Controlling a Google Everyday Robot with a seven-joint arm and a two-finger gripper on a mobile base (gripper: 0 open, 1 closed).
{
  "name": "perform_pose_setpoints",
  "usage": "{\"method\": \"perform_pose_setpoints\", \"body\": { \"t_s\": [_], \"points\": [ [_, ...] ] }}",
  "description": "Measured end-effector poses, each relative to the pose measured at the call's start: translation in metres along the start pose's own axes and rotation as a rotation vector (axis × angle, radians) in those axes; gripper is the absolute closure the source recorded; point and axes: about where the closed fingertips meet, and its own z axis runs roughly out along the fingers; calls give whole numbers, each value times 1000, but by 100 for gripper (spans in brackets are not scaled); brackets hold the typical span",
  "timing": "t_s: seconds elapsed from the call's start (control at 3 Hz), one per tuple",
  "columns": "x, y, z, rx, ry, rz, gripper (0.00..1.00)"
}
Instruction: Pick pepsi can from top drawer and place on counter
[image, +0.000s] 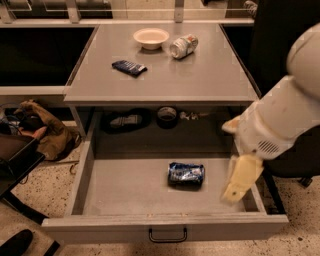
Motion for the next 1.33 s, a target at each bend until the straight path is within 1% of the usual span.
{"method": "perform_pose_setpoints", "body": {
  "t_s": [0.33,0.67,1.0,1.33],
  "points": [
    [6,13,19,-31,11,9,0],
    [6,13,19,-31,11,9,0],
    [5,10,46,-52,34,-27,0],
    [2,3,90,-61,64,-86,0]
  ]
}}
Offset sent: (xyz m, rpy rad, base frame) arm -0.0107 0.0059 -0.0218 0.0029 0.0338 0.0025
